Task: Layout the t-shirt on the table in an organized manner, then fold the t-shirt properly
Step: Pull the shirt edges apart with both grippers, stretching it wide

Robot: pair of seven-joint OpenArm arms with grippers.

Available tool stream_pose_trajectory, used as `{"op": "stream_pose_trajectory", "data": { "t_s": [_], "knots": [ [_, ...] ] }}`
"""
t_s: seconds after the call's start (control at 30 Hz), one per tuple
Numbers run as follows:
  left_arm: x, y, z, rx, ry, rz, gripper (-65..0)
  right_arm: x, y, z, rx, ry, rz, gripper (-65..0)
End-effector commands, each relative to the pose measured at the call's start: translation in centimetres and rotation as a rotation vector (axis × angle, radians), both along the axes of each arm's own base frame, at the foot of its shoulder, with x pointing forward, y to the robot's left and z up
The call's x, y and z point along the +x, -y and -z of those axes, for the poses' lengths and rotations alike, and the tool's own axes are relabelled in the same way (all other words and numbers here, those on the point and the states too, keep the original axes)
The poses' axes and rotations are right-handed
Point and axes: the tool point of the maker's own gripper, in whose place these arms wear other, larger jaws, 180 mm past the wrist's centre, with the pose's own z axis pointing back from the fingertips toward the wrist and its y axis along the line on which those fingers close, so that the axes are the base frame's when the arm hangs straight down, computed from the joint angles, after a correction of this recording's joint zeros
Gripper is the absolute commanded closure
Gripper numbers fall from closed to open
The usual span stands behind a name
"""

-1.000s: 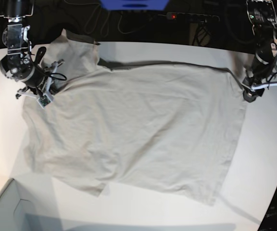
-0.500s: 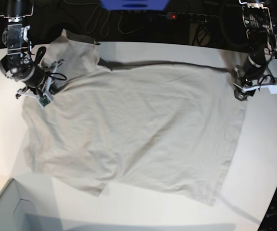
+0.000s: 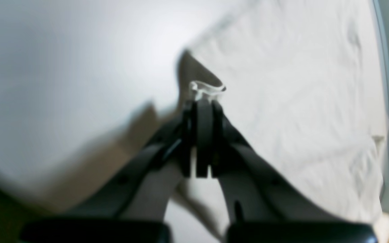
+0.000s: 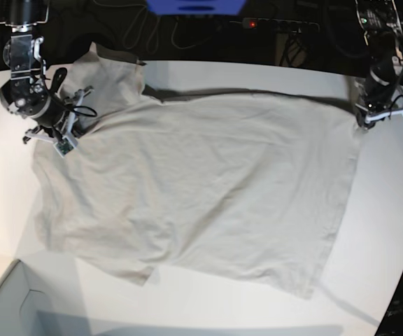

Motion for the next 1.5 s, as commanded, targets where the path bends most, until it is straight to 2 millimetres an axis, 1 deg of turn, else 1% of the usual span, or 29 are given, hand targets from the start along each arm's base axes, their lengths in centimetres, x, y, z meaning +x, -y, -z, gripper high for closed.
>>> {"op": "stream_pose_trajectory", "data": {
  "t_s": [0.0, 0.1, 0.17, 0.2, 0.23, 0.3, 0.37, 0.4, 0.43, 0.47, 0.57, 0.63, 0.7, 0.73, 0.83, 0.9, 0.97, 1.03, 1.07, 1.1, 1.17, 1.23, 1.3, 1.37, 1.47],
  "knots": [
    [0.0, -1.0, -1.2, 0.02, 0.035, -0.024, 0.0, -1.4, 1.3, 1.0, -0.074, -0.077, -0.01, 0.0],
    [-2.1, -2.6, -0.9, 0.025, 0.018, -0.09, -0.5, -1.3, 1.3, 0.9, -0.074, -0.075, -0.01, 0.0],
    [-2.4, -3.1, -0.8, 0.028, 0.013, -0.101, -1.5, -1.3, 1.3, 0.9, -0.074, -0.075, -0.01, 0.0],
    [-2.8, -3.0, -0.6, 0.026, 0.001, -0.098, -4.0, -1.3, 1.3, 0.9, -0.074, -0.075, -0.01, 0.0],
    [-3.1, -2.8, -0.5, 0.017, -0.01, -0.089, -8.3, -1.3, 1.3, 0.9, -0.074, -0.075, -0.01, 0.0],
    [-3.4, -2.2, -0.3, -0.009, -0.032, -0.063, -19.5, -1.4, 1.3, 1.0, -0.074, -0.077, -0.01, 0.0],
    [-3.7, -2.5, -0.6, -0.022, -0.036, -0.065, -31.7, -1.4, 1.3, 1.0, -0.074, -0.077, -0.01, 0.0],
    [-3.8, -2.3, -0.6, -0.033, -0.037, -0.07, -36.6, -1.4, 1.3, 0.9, -0.075, -0.075, -0.011, 0.0],
    [-3.9, -2.3, -0.7, -0.037, -0.032, -0.077, -39.8, -1.4, 1.3, 0.9, -0.075, -0.074, -0.011, 0.0],
    [-3.9, -2.5, -1.2, -0.032, -0.019, -0.087, -41.4, -1.5, 1.3, 0.9, -0.076, -0.074, -0.012, 0.0],
    [-4.3, -3.2, -2.2, -0.017, 0.005, -0.117, -41.6, -1.5, 1.3, 0.8, -0.078, -0.073, -0.013, 0.0],
    [-4.3, -3.9, -3.4, 0.008, 0.027, -0.129, -41.6, -1.5, 2.1, 0.1, -0.089, -0.052, 0.007, 0.0],
    [-4.8, -4.3, -4.1, 0.028, 0.035, -0.14, -41.7, -1.5, 2.9, -1.3, -0.105, -0.011, 0.024, 0.0],
    [-4.9, -4.6, -4.8, 0.042, 0.047, -0.145, -41.7, -1.2, 3.0, -2.5, -0.117, 0.023, 0.023, 0.0],
    [-4.3, -4.8, -6.4, 0.072, 0.081, -0.138, -41.7, -0.9, 3.3, -4.7, -0.146, 0.081, 0.018, 0.0],
    [-3.6, -4.7, -7.4, 0.086, 0.108, -0.128, -41.7, -0.7, 3.7, -5.3, -0.155, 0.098, 0.026, 0.0],
    [-2.3, -4.3, -8.2, 0.083, 0.148, -0.122, -41.7, -0.5, 4.1, -5.5, -0.159, 0.103, 0.038, 0.0],
    [-1.0, -3.1, -8.3, 0.063, 0.168, -0.104, -41.6, -0.8, 4.3, -5.1, -0.156, 0.091, 0.043, 0.0],
    [0.0, -2.3, -8.2, 0.051, 0.18, -0.086, -41.6, -0.9, 4.2, -4.7, -0.15, 0.079, 0.046, 0.0],
    [1.4, -1.2, -8.2, 0.033, 0.192, -0.058, -41.6, -0.5, 4.2, -4.5, -0.144, 0.079, 0.049, 0.0],
    [2.7, 1.0, -6.5, -0.013, 0.167, -0.008, -41.6, 0.0, 4.4, -3.9, -0.133, 0.067, 0.064, 0.0],
    [4.1, 3.5, -4.6, -0.055, 0.133, 0.046, -41.6, -0.1, 4.7, -2.7, -0.117, 0.034, 0.082, 0.0],
    [4.8, 5.2, -2.4, -0.094, 0.087, 0.077, -41.6, 0.3, 4.9, -1.8, -0.1, 0.013, 0.1, 0.0],
    [5.0, 6.0, -0.5, -0.127, 0.049, 0.08, -41.6, 0.4, 5.1, -1.1, -0.088, -0.003, 0.115, 0.0],
    [5.4, 6.1, 1.4, -0.155, 0.006, 0.071, -41.6, 0.9, 5.4, -0.5, -0.075, -0.019, 0.13, 0.0]
  ]
}}
